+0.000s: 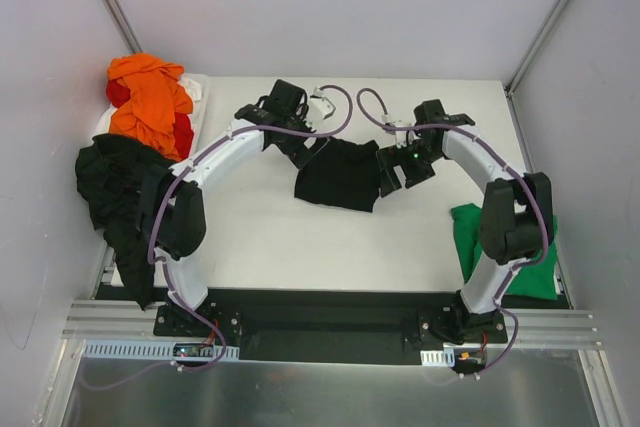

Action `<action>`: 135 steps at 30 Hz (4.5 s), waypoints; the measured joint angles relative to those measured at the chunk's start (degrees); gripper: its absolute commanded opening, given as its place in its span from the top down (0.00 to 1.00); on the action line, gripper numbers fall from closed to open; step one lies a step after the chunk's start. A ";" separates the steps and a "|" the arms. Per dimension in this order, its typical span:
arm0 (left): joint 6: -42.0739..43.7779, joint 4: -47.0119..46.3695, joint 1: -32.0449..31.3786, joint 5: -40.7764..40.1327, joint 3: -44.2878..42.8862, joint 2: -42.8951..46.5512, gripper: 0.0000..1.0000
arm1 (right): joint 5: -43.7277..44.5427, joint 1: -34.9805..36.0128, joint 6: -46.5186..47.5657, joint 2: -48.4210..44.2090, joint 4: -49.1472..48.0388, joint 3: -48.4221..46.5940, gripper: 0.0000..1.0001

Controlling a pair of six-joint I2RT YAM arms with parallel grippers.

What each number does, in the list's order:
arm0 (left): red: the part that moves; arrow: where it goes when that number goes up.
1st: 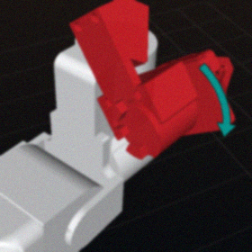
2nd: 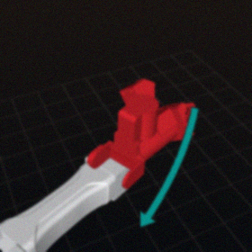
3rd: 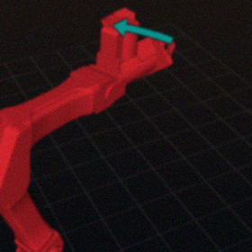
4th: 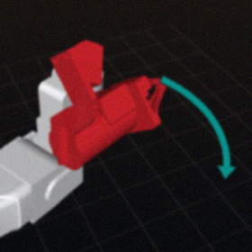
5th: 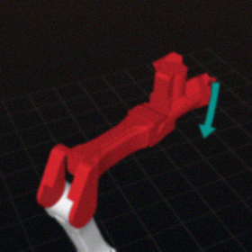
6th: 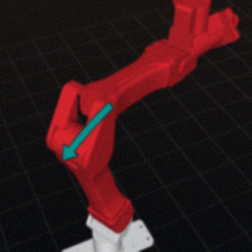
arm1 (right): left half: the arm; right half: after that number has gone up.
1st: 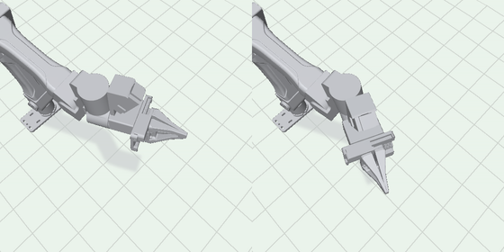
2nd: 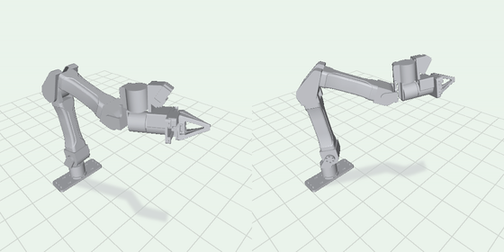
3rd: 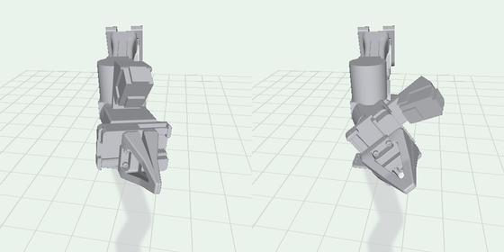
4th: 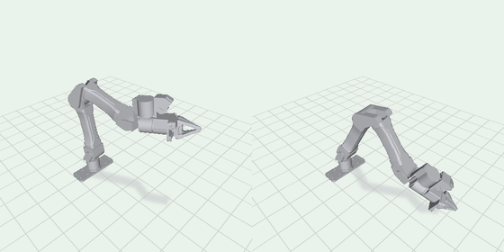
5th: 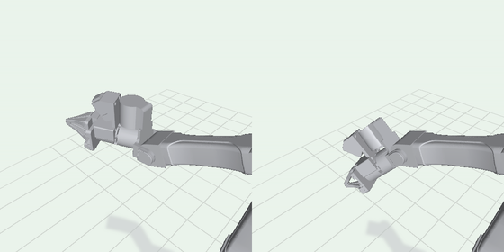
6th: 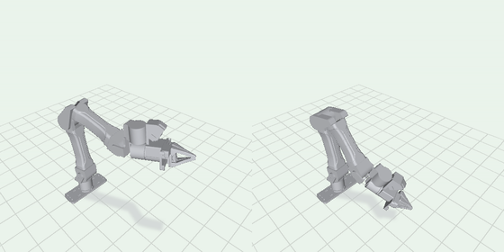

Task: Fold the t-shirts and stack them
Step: Put the neatly folded tshirt into the corner of the board with the right arm

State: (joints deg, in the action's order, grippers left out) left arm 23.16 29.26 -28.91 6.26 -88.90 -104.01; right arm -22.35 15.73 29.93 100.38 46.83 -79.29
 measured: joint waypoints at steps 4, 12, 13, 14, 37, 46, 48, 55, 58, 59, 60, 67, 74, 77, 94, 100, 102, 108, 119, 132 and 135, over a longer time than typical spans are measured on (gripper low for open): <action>1.75 -0.24 -0.79 -3.82 -2.19 -2.27 0.01 | -7.74 -4.26 -1.53 5.16 0.57 -0.92 0.04; 4.07 -0.09 -5.07 -8.92 -5.64 -5.99 0.01 | -19.41 -9.64 -3.28 15.56 1.01 -8.28 0.04; 4.39 -0.04 -5.73 -9.46 -6.08 -6.38 0.01 | -20.41 -9.94 -3.43 17.00 0.92 -9.51 0.03; 4.72 0.00 -6.49 -10.01 -6.56 -6.78 0.01 | -21.18 -10.23 -3.72 18.29 0.90 -10.58 0.03; 4.90 -1.05 -8.39 -6.84 -1.57 -11.50 0.01 | -30.47 -12.46 -8.20 28.52 -1.18 -17.05 0.04; 3.65 -2.01 -6.60 -3.30 -0.04 -11.63 0.01 | -31.58 -11.61 -10.95 29.40 -2.45 -17.84 0.04; 3.32 -2.10 -6.60 -3.19 0.66 -11.63 0.01 | -32.09 -10.99 -11.52 29.83 -2.82 -18.29 0.04; 2.99 -2.08 -6.60 -2.21 1.66 -11.63 0.01 | -33.18 -7.41 -13.03 31.45 -3.34 -20.48 0.04; 2.99 -2.08 -6.60 -2.12 1.66 -11.63 0.01 | -33.57 -5.95 -13.27 31.56 -3.52 -20.52 0.04; 2.99 -2.08 -6.60 -2.08 1.66 -11.63 0.01 | -33.66 -5.55 -13.29 31.58 -3.54 -20.52 0.04; 2.99 -2.08 -6.60 -2.05 1.66 -11.63 0.01 | -33.68 -5.16 -13.29 31.58 -3.54 -20.50 0.03; 3.02 -2.03 -6.60 -2.10 1.55 -11.63 0.01 | -34.03 -3.58 -12.98 31.58 -4.00 -19.69 0.40; 3.30 -1.99 -6.60 -2.82 1.44 -11.61 0.01 | -32.39 -2.97 -11.19 32.02 -2.89 -19.12 0.99; 3.45 -1.92 -6.25 -3.61 1.20 -11.61 0.01 | -31.65 -2.25 -10.58 32.02 -2.32 -19.02 0.99; 5.01 -1.55 -2.29 -6.95 -0.76 -6.38 0.01 | -18.69 -0.74 -3.61 12.59 5.97 -9.62 0.99; 6.36 -1.73 2.23 -9.75 -1.18 -3.65 0.01 | -13.46 -1.33 -2.21 2.05 9.68 -4.81 0.99; 6.51 -1.70 2.97 -10.21 -1.16 -3.15 0.01 | -12.17 -1.84 -1.92 0.22 10.58 -3.39 0.99; 6.54 -1.70 2.99 -10.45 0.46 -1.64 0.01 | -8.35 -4.31 -0.63 -3.17 13.05 0.24 0.99; 6.49 -1.49 2.99 -10.38 4.22 0.52 0.01 | -1.73 -14.19 4.33 -12.48 17.42 5.22 0.99; 6.43 -1.49 2.99 -9.81 6.62 0.96 0.01 | 3.48 -28.68 13.22 -24.22 24.92 11.98 0.99; 6.43 -1.55 2.99 -9.77 6.99 0.96 0.01 | 3.63 -33.53 15.80 -25.66 26.56 12.02 0.99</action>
State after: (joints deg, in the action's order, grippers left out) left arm 29.58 27.70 -25.91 -3.51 -81.91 -103.04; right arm -18.72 -17.80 45.74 74.72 73.38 -67.26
